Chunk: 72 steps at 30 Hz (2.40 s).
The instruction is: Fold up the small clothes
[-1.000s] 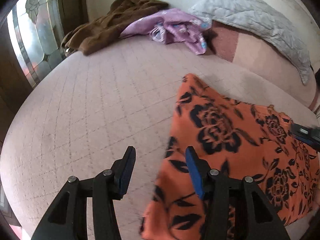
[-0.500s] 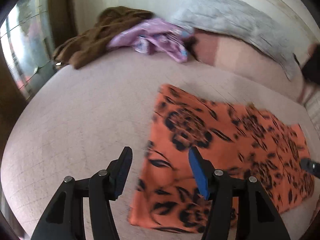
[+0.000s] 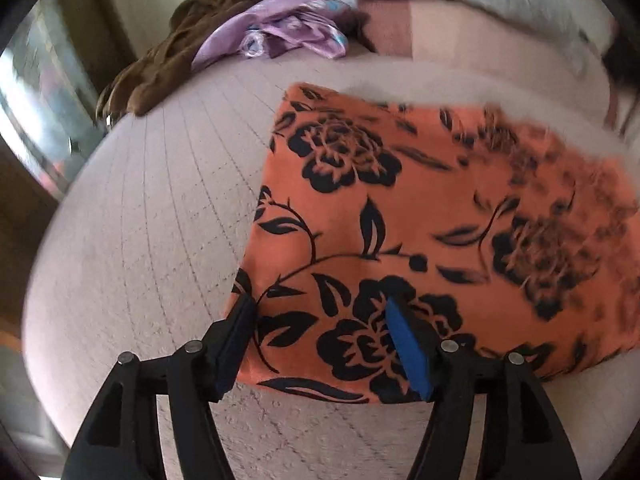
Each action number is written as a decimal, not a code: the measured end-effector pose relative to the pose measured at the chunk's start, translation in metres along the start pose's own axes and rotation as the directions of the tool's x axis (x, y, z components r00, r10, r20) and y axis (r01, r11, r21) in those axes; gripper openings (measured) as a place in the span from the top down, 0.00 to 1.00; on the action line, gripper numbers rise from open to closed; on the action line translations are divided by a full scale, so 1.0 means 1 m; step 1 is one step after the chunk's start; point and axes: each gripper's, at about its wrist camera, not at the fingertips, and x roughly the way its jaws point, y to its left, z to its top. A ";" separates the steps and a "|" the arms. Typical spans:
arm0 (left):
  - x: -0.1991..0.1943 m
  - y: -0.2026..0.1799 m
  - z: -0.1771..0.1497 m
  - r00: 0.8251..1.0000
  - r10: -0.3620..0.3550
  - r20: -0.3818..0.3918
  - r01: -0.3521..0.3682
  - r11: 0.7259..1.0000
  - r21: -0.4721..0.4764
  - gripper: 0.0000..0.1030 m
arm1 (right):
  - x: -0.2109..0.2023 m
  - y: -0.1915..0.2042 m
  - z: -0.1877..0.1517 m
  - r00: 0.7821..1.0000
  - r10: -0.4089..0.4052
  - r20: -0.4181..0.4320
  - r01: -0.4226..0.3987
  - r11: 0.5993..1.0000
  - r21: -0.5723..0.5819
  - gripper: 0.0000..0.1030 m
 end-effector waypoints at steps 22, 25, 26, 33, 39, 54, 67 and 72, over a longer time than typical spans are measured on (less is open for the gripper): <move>-0.032 0.012 0.028 0.983 -0.016 0.184 0.022 0.999 -0.032 0.34 | 0.079 0.023 0.117 0.988 -0.107 0.114 0.107 0.994 0.006 0.71; -0.031 0.014 0.028 0.983 -0.009 0.184 0.015 0.999 -0.033 0.34 | 0.074 0.031 0.117 0.985 -0.134 0.106 0.137 0.990 -0.019 0.71; -0.032 0.016 0.028 0.982 -0.010 0.187 0.017 0.999 -0.035 0.34 | 0.070 0.032 0.115 0.987 -0.131 0.097 0.135 0.990 -0.033 0.71; -0.041 0.020 0.022 0.978 0.010 0.210 -0.002 0.999 -0.039 0.34 | 0.004 0.028 0.050 0.994 0.039 0.106 -0.028 0.994 -0.107 0.41; -0.046 0.020 0.018 0.977 0.017 0.212 -0.008 0.999 -0.043 0.34 | -0.037 0.014 -0.014 0.977 0.184 0.110 -0.176 0.982 -0.074 0.21; -0.028 -0.005 0.000 0.996 -0.012 0.092 0.008 0.999 0.038 0.26 | -0.039 -0.032 -0.020 0.928 0.308 0.211 -0.344 0.925 0.161 0.36; -0.044 -0.013 0.013 0.981 -0.009 0.195 0.002 0.999 0.040 0.26 | -0.004 -0.002 0.017 0.992 0.072 0.108 -0.074 0.997 0.012 0.69; -0.037 -0.010 0.015 0.982 0.013 0.190 -0.022 0.999 0.043 0.26 | 0.001 0.033 0.062 0.980 0.029 0.196 -0.012 0.996 -0.088 0.69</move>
